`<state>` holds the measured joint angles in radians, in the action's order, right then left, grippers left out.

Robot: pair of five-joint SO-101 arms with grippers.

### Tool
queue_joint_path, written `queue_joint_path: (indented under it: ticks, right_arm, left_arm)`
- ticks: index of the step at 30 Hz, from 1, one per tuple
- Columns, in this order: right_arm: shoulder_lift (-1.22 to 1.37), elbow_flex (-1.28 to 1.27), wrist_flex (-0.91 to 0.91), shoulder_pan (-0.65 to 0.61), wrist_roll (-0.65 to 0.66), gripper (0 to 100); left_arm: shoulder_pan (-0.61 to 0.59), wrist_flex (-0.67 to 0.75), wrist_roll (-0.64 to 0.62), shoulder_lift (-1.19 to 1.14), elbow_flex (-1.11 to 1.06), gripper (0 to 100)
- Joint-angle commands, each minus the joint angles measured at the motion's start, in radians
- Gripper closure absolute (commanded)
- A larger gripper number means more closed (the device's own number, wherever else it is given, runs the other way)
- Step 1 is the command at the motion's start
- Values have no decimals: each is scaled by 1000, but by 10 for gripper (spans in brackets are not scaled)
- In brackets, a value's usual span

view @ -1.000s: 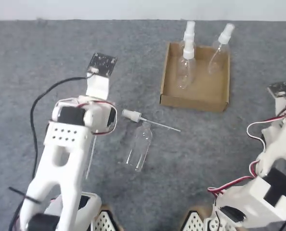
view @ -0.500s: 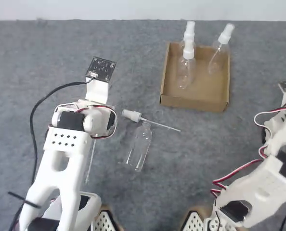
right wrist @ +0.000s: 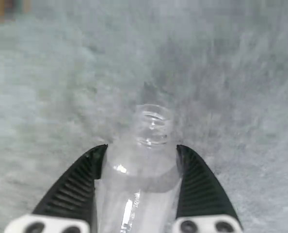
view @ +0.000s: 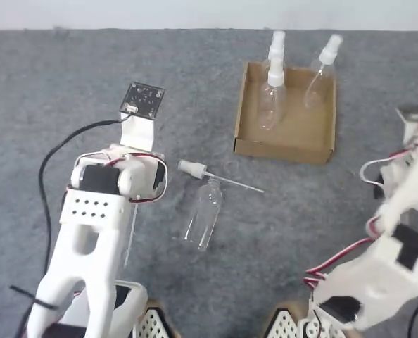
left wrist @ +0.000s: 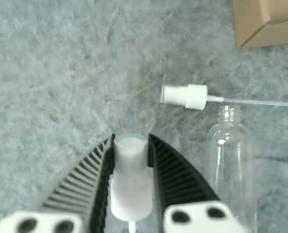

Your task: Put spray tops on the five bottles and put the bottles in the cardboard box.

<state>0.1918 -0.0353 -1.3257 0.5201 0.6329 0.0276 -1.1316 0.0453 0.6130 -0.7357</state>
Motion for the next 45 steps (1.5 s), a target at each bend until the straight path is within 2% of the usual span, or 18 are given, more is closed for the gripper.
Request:
queue_joint_path:
  ticks: [1,6,14,19,23,27,33,36,40,45]
  right_arm:
    - [-243,52,-25,-153,-92,976]
    - [-521,-106,25,-472,-196,976]
    - [-940,-586,314,-997,-365,993]
    - [-1033,-732,404,-1214,-414,992]
    - [-1047,-795,441,-1303,-428,992]
    - [-1049,-816,492,-1313,-419,991]
    - [-1050,-827,510,-1339,-427,991]
    - [-1050,-881,598,-1374,-428,992]
    - [-1050,-950,720,-1389,-423,992]
    - [-1052,-950,722,-1389,-427,992]
  left_arm:
    - [-8,-29,-9,124,111,988]
    - [-32,-80,-48,284,220,988]
    - [-81,-74,-169,382,437,988]
    - [-86,48,-282,385,476,988]
    - [-80,126,-374,387,447,988]
    - [-80,204,-434,381,372,988]
    - [-80,353,-448,382,242,988]
    - [-80,396,-453,382,209,988]
    - [-80,400,-468,382,197,988]
    - [-61,402,-470,388,122,988]
